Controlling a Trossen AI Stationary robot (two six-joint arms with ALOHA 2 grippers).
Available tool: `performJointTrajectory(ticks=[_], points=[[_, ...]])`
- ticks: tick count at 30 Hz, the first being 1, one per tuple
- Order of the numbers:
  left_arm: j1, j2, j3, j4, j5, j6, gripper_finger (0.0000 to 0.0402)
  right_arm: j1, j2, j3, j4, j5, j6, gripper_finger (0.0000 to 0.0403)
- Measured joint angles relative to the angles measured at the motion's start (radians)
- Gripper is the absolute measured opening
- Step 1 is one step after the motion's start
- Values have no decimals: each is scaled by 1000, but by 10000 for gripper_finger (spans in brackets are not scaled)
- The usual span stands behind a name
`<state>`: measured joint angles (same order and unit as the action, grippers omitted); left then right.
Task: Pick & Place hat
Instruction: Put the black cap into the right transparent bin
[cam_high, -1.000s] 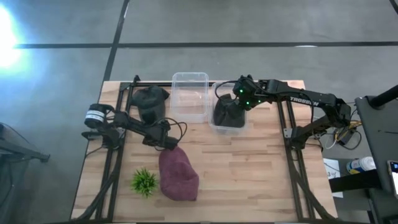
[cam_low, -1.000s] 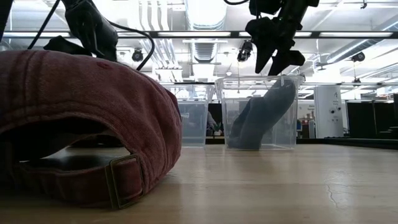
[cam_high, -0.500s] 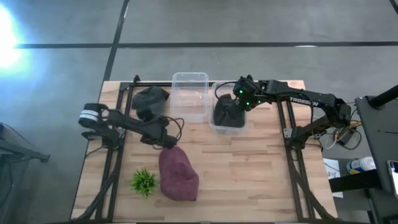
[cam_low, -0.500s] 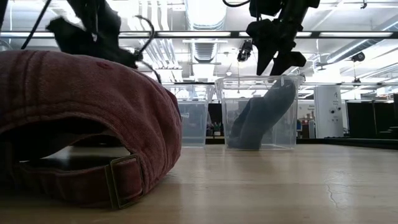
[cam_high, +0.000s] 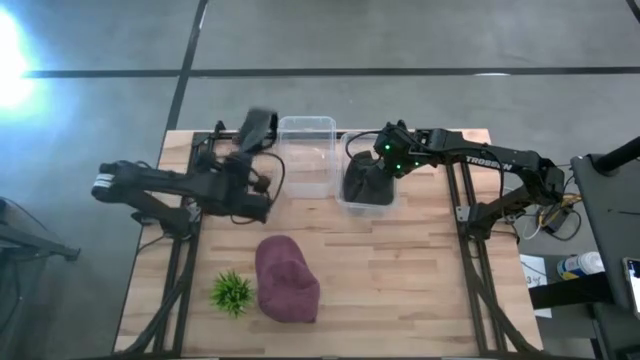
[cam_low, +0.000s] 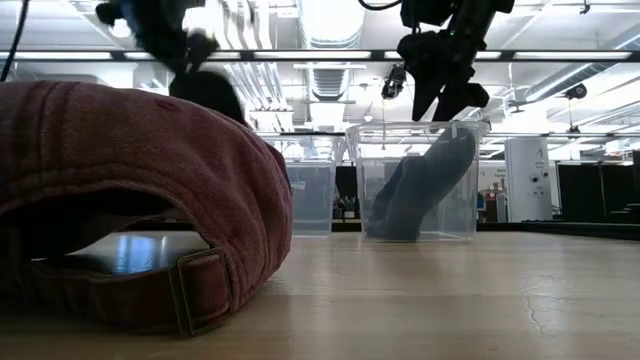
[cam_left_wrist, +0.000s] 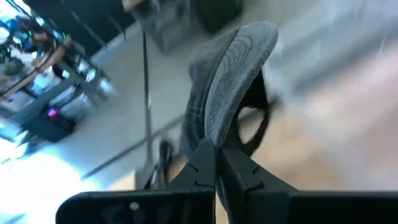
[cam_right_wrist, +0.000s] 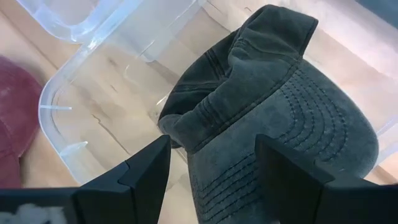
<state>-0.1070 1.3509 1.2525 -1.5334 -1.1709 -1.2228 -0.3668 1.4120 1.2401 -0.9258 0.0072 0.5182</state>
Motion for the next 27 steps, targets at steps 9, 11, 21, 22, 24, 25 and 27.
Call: performJointTrajectory(ticks=[9, 11, 21, 22, 24, 25, 27], points=[[-6, -49, 181, 348, -261, 347, 3, 0, -8, -1, 36, 25, -70, 228], [-6, -49, 196, 484, -247, 484, 3, 4, -30, -1, 71, 38, -102, 228], [13, -48, 183, 1220, 141, 961, 3, 7, -231, -1, 379, -82, -6, 228], [21, -48, 182, 1275, 181, 993, 3, 7, -245, -1, 386, -91, 11, 228], [41, -46, 183, 1344, 250, 1043, 3, 16, -275, -1, 387, -84, 10, 228], [53, -46, 183, 1348, 273, 1050, 3, 17, -292, -1, 386, -74, -10, 228], [79, -46, 186, 1287, 308, 1050, 3, 18, -335, -1, 382, -46, -59, 228]])
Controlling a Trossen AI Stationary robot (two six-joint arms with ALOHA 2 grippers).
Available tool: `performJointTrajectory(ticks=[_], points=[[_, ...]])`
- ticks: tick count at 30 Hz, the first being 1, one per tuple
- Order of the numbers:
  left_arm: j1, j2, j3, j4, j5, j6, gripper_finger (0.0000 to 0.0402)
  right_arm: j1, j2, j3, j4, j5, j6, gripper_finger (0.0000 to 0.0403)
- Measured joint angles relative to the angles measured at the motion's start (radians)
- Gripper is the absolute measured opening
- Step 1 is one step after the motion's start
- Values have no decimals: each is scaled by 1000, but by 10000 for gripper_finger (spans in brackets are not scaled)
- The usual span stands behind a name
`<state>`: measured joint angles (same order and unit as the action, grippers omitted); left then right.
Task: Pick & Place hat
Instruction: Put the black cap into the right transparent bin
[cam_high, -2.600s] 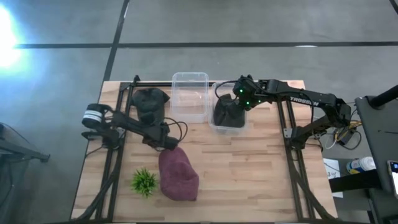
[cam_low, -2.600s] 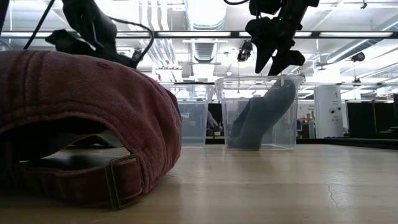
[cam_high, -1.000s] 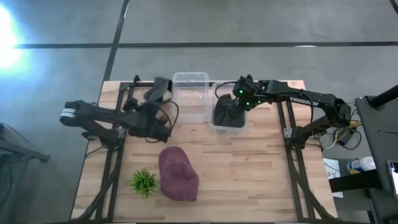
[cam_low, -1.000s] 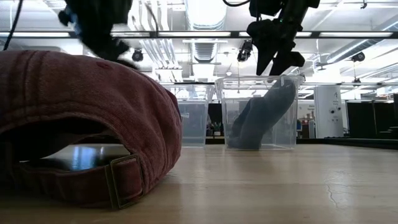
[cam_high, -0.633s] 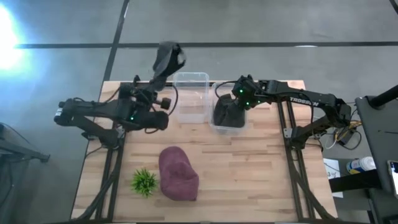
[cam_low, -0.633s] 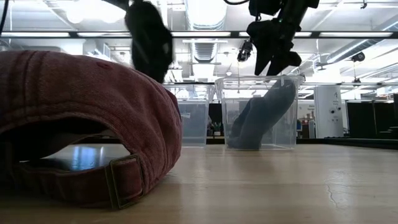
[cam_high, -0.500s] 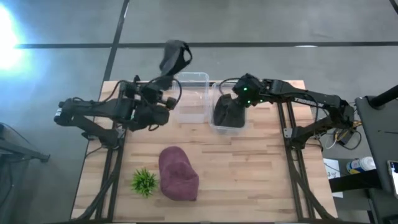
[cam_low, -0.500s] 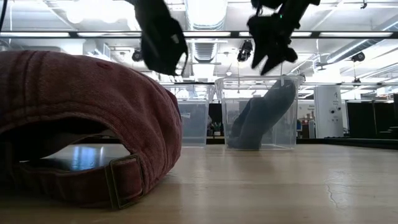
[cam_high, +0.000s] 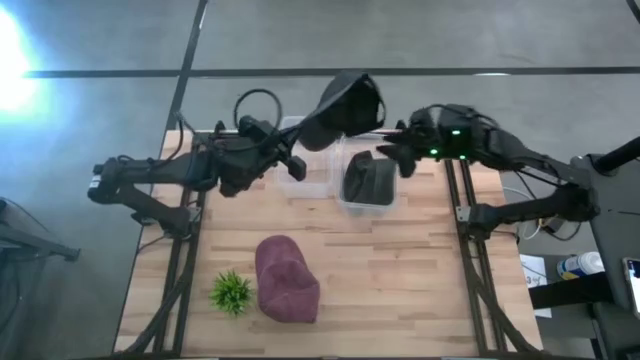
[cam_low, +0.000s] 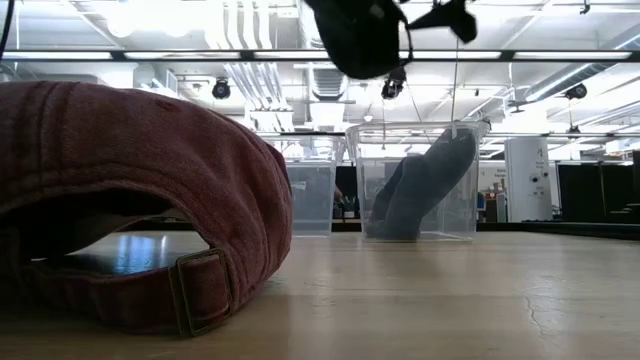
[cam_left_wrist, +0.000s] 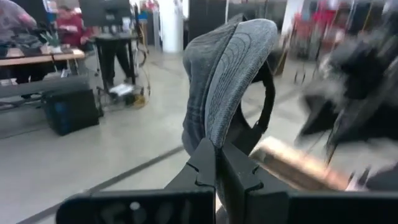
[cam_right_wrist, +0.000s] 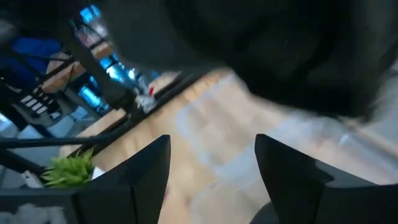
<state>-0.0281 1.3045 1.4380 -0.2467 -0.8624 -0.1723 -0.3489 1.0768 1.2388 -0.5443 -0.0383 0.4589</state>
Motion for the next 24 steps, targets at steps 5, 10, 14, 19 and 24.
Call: performJointTrajectory(ticks=[5, 10, 14, 19, 24], points=[[97, 10, -5, -270, 205, -138, 3, -1, -110, 0, 4, 72, -166, 228], [136, 74, -18, -241, 524, -67, 3, 26, -121, 0, 5, 87, -428, 228], [137, 152, 27, -225, 562, -4, 3, 68, -61, 0, 2, 97, -567, 228], [139, 234, 106, -226, 543, 27, 3, 87, -1, 50, -66, 137, -626, 228], [148, 303, 189, -243, 550, 64, 3, 99, 49, 119, -201, 151, -740, 228]])
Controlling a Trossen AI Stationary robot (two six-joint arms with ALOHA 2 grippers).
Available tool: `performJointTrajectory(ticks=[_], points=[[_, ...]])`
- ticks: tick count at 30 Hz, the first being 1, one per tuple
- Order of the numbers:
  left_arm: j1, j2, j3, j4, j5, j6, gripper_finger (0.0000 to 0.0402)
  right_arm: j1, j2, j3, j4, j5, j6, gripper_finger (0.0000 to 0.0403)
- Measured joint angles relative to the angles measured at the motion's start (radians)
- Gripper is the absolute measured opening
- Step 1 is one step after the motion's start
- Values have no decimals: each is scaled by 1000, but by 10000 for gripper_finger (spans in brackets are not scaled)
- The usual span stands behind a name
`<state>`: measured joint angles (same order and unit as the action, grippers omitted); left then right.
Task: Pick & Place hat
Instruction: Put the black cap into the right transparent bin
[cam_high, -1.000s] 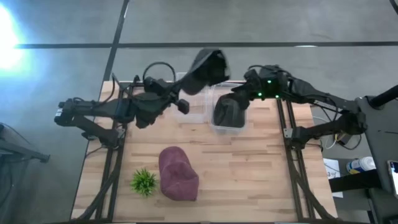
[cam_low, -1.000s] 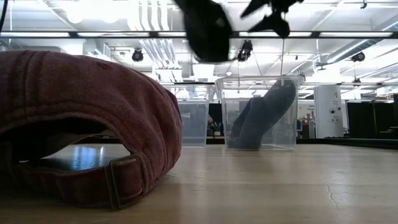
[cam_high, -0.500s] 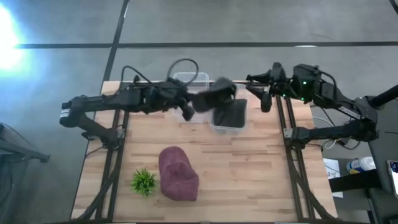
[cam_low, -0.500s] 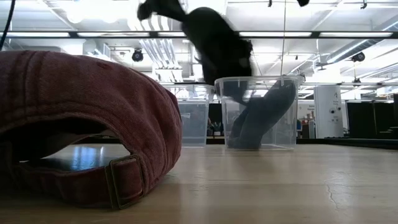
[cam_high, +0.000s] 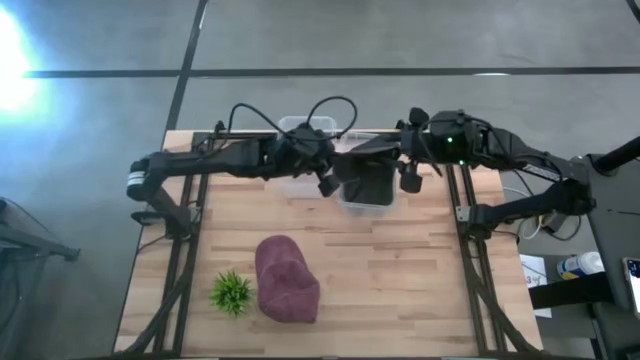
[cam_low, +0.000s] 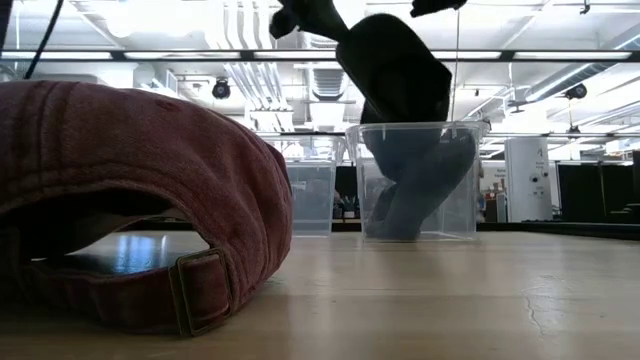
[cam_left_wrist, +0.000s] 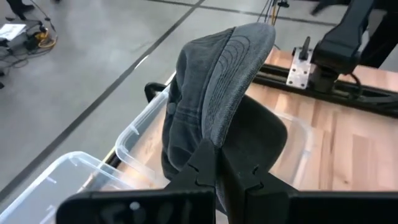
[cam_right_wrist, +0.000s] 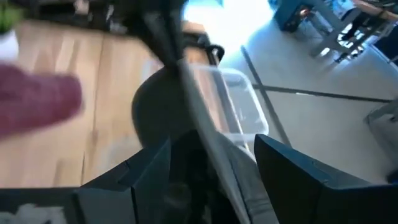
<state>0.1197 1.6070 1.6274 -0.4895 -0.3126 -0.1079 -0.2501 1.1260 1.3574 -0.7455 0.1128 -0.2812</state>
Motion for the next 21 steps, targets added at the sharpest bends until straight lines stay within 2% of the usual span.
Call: performJointTrajectory(ticks=[7, 10, 14, 17, 21], points=[[0, 82, 128, -75, 41, 43, 3, -5, 64, 10, -29, 29, -78, 228], [-1, 106, 166, -86, 51, 62, 3, -14, 98, 10, -38, 66, -87, 228], [-1, 114, 186, -99, 51, 79, 3, -43, 138, 10, -67, 53, -69, 218], [1, 114, 186, -128, 41, 80, 10, -58, 156, 11, -66, -8, -36, 182], [3, 114, 185, -158, 23, 80, 29, -78, 175, 11, -64, -50, -2, 98]])
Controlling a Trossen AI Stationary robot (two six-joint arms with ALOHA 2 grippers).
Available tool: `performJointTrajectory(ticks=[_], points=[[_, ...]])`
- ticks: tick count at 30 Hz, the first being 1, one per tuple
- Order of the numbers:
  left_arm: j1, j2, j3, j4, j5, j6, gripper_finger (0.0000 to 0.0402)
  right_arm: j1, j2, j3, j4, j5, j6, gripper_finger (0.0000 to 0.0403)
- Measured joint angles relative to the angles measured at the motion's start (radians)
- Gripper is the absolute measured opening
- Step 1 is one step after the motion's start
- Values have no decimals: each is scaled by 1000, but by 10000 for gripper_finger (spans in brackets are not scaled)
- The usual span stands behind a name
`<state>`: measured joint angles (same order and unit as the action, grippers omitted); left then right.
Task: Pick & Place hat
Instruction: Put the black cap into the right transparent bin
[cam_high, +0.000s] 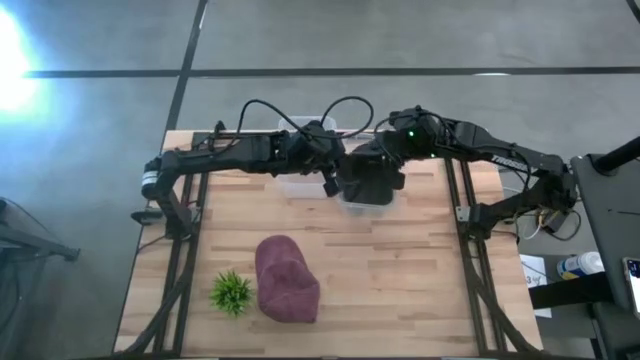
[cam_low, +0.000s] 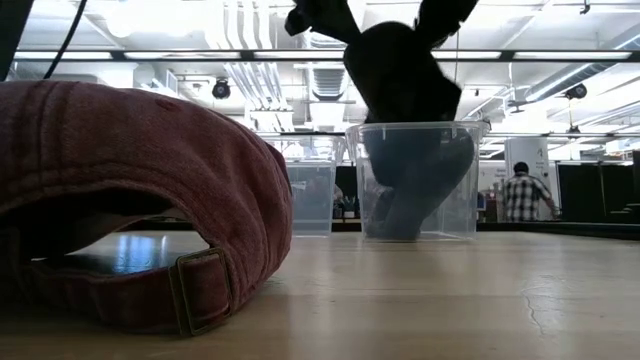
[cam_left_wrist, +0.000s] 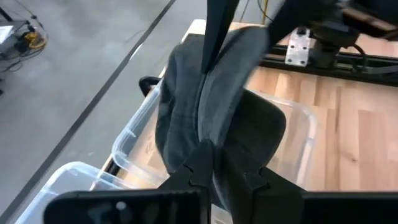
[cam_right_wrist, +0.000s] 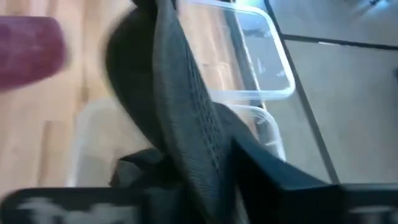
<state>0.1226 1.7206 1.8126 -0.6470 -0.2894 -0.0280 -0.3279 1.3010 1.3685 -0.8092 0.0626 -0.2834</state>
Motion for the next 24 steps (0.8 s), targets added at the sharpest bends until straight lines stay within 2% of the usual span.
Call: performJointTrajectory(ticks=[3, 4, 9, 13, 15, 19, 21, 24], points=[[0, 0, 0, 1, -35, -15, 43, -4, 11, 0, 4, -8, -3, 30], [0, 0, 0, 0, -61, -22, 48, -7, 15, 0, 4, -13, -8, 21], [-1, -3, 0, -20, -84, -128, 71, -26, 26, -11, 42, -125, -58, 15], [-8, -1, 0, -6, 8, -232, 78, -27, 57, -15, 57, -139, -159, 15], [-17, 8, 0, 2, 20, -265, 79, -30, 86, -16, 57, -140, -190, 15], [-28, 40, -2, 41, -15, -288, 80, -37, 132, -17, 57, -81, -271, 14], [-32, 57, -1, 67, 2, -285, 80, -42, 156, -17, 64, -34, -274, 15], [-40, 86, -1, 58, 20, -287, 80, -62, 164, -18, 56, -25, -298, 26]])
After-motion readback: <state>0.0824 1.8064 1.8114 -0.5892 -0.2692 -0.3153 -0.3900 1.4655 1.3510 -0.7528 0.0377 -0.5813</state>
